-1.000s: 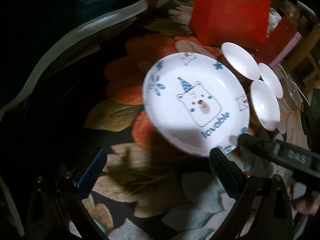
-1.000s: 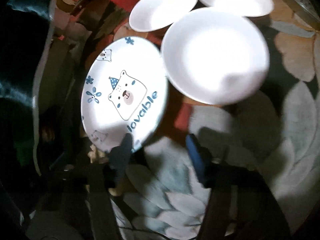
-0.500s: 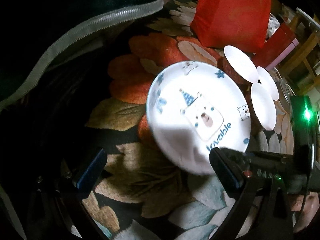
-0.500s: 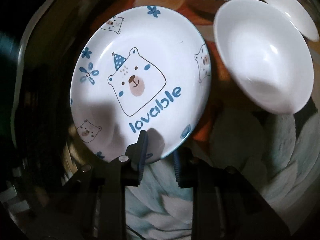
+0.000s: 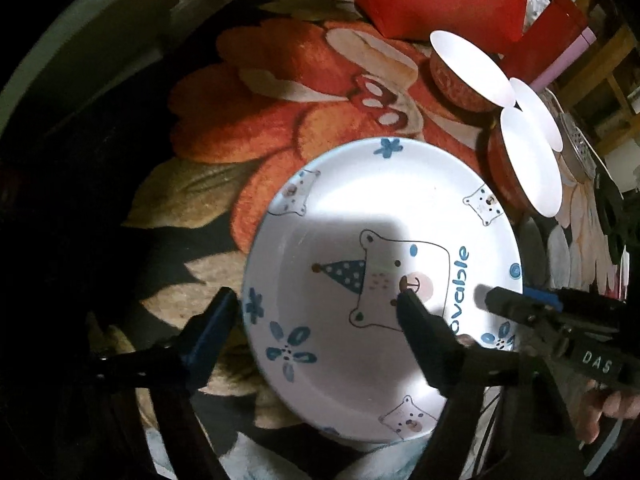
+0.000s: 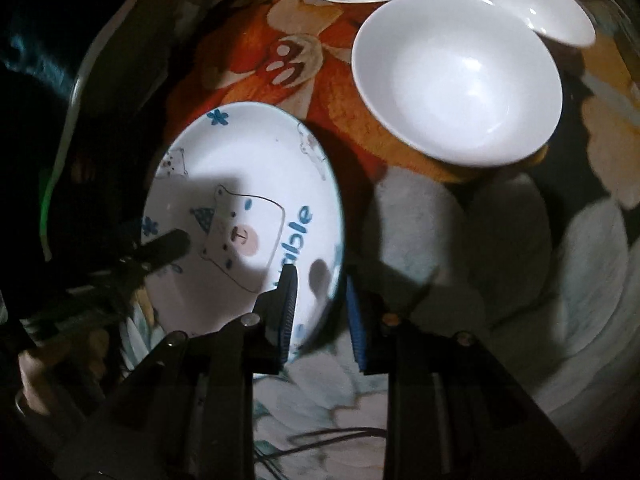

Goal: Organize plates and bowls
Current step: 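Grasp the second bear plate rim with both tools and lift it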

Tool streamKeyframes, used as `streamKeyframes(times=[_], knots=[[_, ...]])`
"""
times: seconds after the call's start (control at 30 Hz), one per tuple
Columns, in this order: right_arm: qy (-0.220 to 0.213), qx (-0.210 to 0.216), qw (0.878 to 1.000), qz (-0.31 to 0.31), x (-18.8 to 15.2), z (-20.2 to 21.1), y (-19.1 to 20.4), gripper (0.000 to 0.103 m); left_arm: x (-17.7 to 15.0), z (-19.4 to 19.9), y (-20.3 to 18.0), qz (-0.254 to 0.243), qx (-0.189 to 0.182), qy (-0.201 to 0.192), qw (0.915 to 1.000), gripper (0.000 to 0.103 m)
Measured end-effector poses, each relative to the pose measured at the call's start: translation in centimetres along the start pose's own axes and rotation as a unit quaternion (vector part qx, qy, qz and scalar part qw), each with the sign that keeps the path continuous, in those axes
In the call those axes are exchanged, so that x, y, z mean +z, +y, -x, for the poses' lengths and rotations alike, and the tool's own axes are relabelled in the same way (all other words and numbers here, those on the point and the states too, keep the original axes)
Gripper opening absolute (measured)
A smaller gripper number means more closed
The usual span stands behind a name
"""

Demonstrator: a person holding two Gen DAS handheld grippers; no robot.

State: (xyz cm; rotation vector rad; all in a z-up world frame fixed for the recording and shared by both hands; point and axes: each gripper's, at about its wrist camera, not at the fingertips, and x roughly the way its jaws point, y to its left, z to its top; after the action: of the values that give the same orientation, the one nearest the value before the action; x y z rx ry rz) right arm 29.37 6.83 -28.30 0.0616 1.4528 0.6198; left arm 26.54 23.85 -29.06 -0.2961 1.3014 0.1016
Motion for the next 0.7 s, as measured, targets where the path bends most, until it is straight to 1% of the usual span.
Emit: streamKeyframes(times=[0.03, 0.07, 0.1, 0.13, 0.17, 0.2, 0.23, 0.27, 0.37, 0.4, 0.43, 0.5, 0.57, 0.63, 0.7], knots=[[-0.004, -0.007, 1.000, -0.006, -0.2, -0.2, 0.2, 0.026, 0.0, -0.2, 0.1, 0.000, 0.007, 0.003, 1.0000, 0.064], [-0.007, -0.010, 1.000, -0.011, -0.2, -0.5, 0.4, 0.026, -0.1, -0.4, 0.2, 0.001, 0.019, 0.005, 0.9998, 0.058], [-0.006, -0.011, 1.000, -0.015, -0.3, -0.7, 0.4, 0.025, -0.1, -0.5, 0.4, 0.004, 0.026, 0.006, 0.9996, 0.050], [-0.006, -0.011, 1.000, -0.021, -0.9, -1.1, 0.6, 0.023, -0.1, -0.6, 0.8, 0.012, 0.026, 0.006, 0.9996, 0.044], [-0.006, -0.009, 1.000, -0.025, -1.1, -1.5, 0.7, 0.022, -0.2, -0.6, 1.2, 0.018, 0.023, 0.006, 0.9995, 0.040], [0.000, -0.010, 1.000, -0.028, -1.2, -1.8, 0.7, 0.019, -0.2, -0.7, 1.5, 0.023, 0.021, 0.006, 0.9995, 0.034], [0.000, -0.009, 1.000, -0.029, -2.0, -1.3, -0.1, 0.018, -0.2, -0.6, 1.9, 0.028, 0.018, 0.006, 0.9994, 0.029], [0.001, -0.012, 1.000, -0.025, -2.0, -1.3, 0.0, 0.018, -0.3, -0.6, 2.1, 0.029, 0.013, 0.005, 0.9995, 0.029], [0.007, -0.012, 1.000, -0.015, -1.5, -1.2, -0.1, 0.018, -0.4, -0.5, 3.1, 0.031, -0.020, 0.008, 0.9993, 0.028], [0.008, -0.012, 1.000, -0.009, -1.4, -1.2, 0.0, 0.018, -0.3, -0.5, 3.5, 0.034, -0.034, 0.010, 0.9988, 0.025], [0.007, -0.014, 1.000, -0.002, -1.3, -1.2, 0.1, 0.017, -0.2, -0.6, 3.9, 0.030, -0.032, 0.011, 0.9990, 0.016], [0.002, -0.025, 1.000, 0.009, -1.2, -1.1, 0.4, 0.017, 0.1, -0.4, 4.3, 0.027, -0.032, -0.003, 0.9991, 0.017], [-0.004, -0.035, 0.999, 0.012, -1.0, -1.1, 0.6, 0.016, 0.6, -0.7, 4.1, 0.020, -0.039, -0.002, 0.9990, 0.015], [-0.006, -0.038, 0.999, 0.003, -0.8, -1.2, 0.7, 0.016, 0.5, -0.7, 3.6, 0.004, -0.031, -0.005, 0.9995, 0.016], [-0.008, -0.041, 0.999, -0.006, -0.7, -1.3, 0.8, 0.017, 0.3, -0.7, 3.6, 0.005, -0.035, -0.004, 0.9994, 0.016]])
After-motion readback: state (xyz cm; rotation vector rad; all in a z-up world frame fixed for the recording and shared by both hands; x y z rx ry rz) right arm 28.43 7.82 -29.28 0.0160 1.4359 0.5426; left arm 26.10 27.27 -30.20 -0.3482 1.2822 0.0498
